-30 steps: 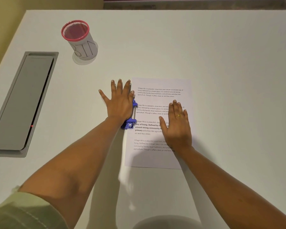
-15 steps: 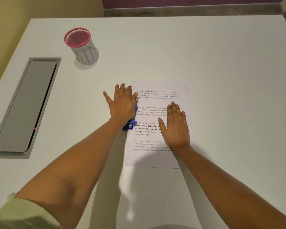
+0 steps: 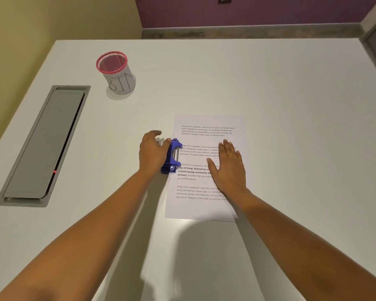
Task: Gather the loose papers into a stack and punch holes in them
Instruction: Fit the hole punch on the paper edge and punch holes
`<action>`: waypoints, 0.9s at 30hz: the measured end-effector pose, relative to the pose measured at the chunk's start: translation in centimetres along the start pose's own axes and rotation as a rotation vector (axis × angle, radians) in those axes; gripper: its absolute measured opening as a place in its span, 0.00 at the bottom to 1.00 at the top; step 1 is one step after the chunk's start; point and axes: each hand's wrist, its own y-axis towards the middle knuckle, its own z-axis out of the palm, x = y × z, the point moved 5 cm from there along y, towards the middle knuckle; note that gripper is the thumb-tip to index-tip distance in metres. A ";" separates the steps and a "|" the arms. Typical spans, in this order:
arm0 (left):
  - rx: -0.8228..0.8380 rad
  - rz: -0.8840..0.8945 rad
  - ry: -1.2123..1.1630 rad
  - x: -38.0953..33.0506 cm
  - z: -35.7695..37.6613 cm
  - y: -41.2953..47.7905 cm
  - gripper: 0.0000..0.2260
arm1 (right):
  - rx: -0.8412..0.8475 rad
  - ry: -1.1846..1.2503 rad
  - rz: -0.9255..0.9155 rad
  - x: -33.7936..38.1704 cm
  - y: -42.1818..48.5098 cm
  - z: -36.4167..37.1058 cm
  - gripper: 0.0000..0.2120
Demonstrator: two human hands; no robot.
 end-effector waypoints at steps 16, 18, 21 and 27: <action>0.042 -0.176 0.077 0.6 -1.3 -2.6 0.14 | 0.010 0.201 0.334 -4.1 -3.0 -5.0 0.27; 0.052 -0.218 0.022 0.8 -1.2 -2.7 0.14 | 0.025 0.208 0.341 -3.9 -3.0 -5.1 0.27; 0.061 -0.245 -0.039 0.8 -1.1 -2.9 0.13 | 0.044 0.226 0.366 -3.6 -2.7 -5.2 0.25; 0.055 -0.299 -0.107 0.9 -1.1 -3.0 0.11 | 0.017 0.555 0.586 -4.2 -1.5 -5.5 0.07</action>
